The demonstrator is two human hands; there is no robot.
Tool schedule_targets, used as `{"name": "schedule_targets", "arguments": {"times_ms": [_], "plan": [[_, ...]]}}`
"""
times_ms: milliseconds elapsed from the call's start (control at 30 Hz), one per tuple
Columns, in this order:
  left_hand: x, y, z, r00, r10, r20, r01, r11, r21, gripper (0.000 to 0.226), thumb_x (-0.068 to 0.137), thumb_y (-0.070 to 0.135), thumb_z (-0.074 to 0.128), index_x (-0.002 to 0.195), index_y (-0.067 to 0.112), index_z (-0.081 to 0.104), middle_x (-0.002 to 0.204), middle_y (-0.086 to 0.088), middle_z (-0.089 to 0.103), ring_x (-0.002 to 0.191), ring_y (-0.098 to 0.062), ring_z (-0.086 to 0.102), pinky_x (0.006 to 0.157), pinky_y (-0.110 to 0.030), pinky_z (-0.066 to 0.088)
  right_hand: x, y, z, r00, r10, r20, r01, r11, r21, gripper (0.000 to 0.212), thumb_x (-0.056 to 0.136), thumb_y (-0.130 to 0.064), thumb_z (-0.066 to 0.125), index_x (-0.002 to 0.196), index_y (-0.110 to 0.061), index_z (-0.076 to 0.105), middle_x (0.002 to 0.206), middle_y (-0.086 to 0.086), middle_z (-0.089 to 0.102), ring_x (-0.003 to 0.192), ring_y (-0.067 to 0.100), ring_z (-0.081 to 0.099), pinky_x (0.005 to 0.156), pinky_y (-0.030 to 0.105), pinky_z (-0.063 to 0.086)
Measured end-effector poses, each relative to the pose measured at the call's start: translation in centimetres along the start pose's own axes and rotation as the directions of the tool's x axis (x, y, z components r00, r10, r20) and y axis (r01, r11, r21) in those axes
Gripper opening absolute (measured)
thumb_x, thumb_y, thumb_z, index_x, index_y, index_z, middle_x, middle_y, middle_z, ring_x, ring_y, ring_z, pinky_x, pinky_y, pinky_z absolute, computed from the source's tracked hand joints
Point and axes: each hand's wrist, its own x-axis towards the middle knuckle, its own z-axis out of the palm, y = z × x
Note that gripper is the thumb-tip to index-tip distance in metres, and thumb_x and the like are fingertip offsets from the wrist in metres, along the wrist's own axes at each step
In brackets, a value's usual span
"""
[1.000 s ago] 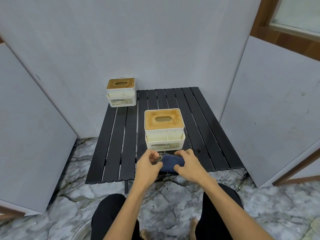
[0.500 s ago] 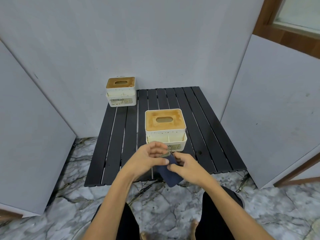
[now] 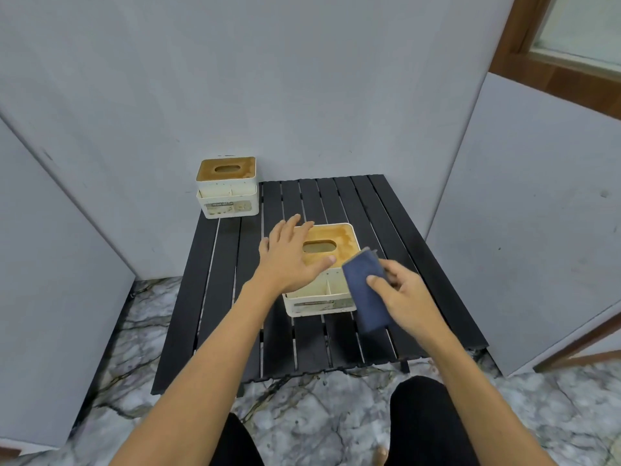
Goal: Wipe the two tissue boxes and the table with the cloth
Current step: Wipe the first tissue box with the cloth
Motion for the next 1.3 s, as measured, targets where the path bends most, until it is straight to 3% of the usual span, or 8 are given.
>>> {"name": "schedule_targets", "arguments": {"times_ms": [100, 400, 533, 667, 833, 1000, 1100, 1300], "plan": [[0.5, -0.2, 1.0, 0.998, -0.024, 0.051, 0.021, 0.998, 0.055, 0.105, 0.075, 0.092, 0.036, 0.159, 0.034, 0.014, 0.17, 0.002, -0.002, 0.155, -0.023, -0.008, 0.12, -0.065, 0.004, 1.8, -0.2, -1.0, 0.997, -0.007, -0.078, -0.001, 0.996, -0.092, 0.015, 0.097, -0.02, 0.058, 0.111, -0.022, 0.064, 0.101, -0.006, 0.072, 0.089, 0.01, 0.069, 0.074, 0.034, 0.06], [0.8, -0.6, 1.9, 1.0, -0.029, -0.005, 0.03, 0.992, 0.122, 0.107, 0.074, 0.094, 0.037, 0.158, 0.031, 0.017, 0.168, -0.002, 0.009, 0.154, -0.025, 0.0, 0.119, -0.065, 0.012, 7.6, -0.8, 1.0, 0.999, 0.038, -0.014, -0.04, 0.976, -0.213, 0.019, 0.098, -0.028, 0.055, 0.115, -0.021, 0.059, 0.107, -0.001, 0.067, 0.095, 0.016, 0.066, 0.078, 0.037, 0.058], [1.0, -0.2, 1.9, 0.999, -0.04, 0.0, 0.04, 0.992, 0.116, 0.107, 0.075, 0.091, 0.043, 0.159, 0.03, 0.015, 0.168, -0.003, 0.008, 0.155, -0.025, -0.003, 0.12, -0.064, 0.007, 8.0, -0.2, 1.9, 0.992, -0.079, -0.102, 0.035, 0.926, -0.376, 0.052, 0.094, -0.021, 0.062, 0.14, -0.025, 0.039, 0.128, -0.002, 0.044, 0.104, 0.014, 0.053, 0.083, 0.029, 0.052], [0.9, -0.2, 2.2, 0.999, -0.044, -0.011, 0.045, 0.992, 0.119, 0.111, 0.075, 0.092, 0.039, 0.16, 0.026, 0.012, 0.168, -0.003, 0.006, 0.155, -0.024, -0.007, 0.12, -0.062, 0.003, 6.5, 0.8, 2.9, 0.917, -0.398, -0.018, 0.273, 0.662, -0.698, 0.033, 0.096, -0.015, 0.055, 0.129, -0.016, 0.054, 0.139, 0.004, 0.037, 0.114, 0.023, 0.044, 0.079, 0.037, 0.055], [0.7, -0.3, 2.5, 0.998, -0.037, -0.048, 0.042, 0.992, 0.12, 0.116, 0.074, 0.095, 0.03, 0.16, 0.021, 0.006, 0.169, -0.005, 0.007, 0.156, -0.023, -0.003, 0.119, -0.056, 0.019, 4.4, 2.3, 3.2, 0.887, -0.432, 0.162, 0.334, 0.36, -0.871, 0.043, 0.099, -0.021, 0.043, 0.135, -0.002, 0.054, 0.147, 0.012, 0.047, 0.138, 0.03, 0.037, 0.103, 0.044, 0.046], [0.8, -0.7, 2.8, 0.994, 0.008, -0.106, 0.004, 0.993, 0.114, 0.117, 0.073, 0.096, 0.025, 0.16, 0.02, 0.011, 0.165, -0.007, 0.018, 0.154, -0.026, 0.009, 0.119, -0.053, 0.021, 6.0, 2.2, 3.3, 0.93, -0.277, 0.244, 0.358, 0.522, -0.774, 0.054, 0.107, -0.032, 0.025, 0.152, -0.003, 0.026, 0.161, 0.011, 0.022, 0.151, 0.022, 0.013, 0.123, 0.037, 0.016], [0.9, -1.0, 2.9, 0.991, 0.021, -0.13, -0.006, 0.993, 0.118, 0.116, 0.072, 0.096, 0.026, 0.159, 0.02, 0.015, 0.163, -0.006, 0.023, 0.152, -0.026, 0.013, 0.118, -0.052, 0.021, 8.9, 1.2, 3.0, 0.943, -0.177, 0.281, 0.327, 0.633, -0.701, 0.054, 0.108, -0.029, 0.027, 0.155, -0.004, 0.017, 0.164, 0.007, 0.01, 0.152, 0.017, 0.0, 0.119, 0.024, -0.002], [1.0, -0.8, 3.0, 0.991, -0.021, -0.131, 0.037, 0.992, 0.124, 0.124, 0.066, 0.101, 0.024, 0.159, 0.02, 0.016, 0.165, -0.002, 0.021, 0.153, -0.022, 0.012, 0.12, -0.054, 0.018, 9.0, 1.2, 3.1, 0.952, -0.183, 0.247, 0.302, 0.7, -0.647, 0.052, 0.108, -0.026, 0.03, 0.154, -0.005, 0.02, 0.164, 0.005, 0.013, 0.152, 0.015, 0.002, 0.117, 0.021, -0.001]]}}
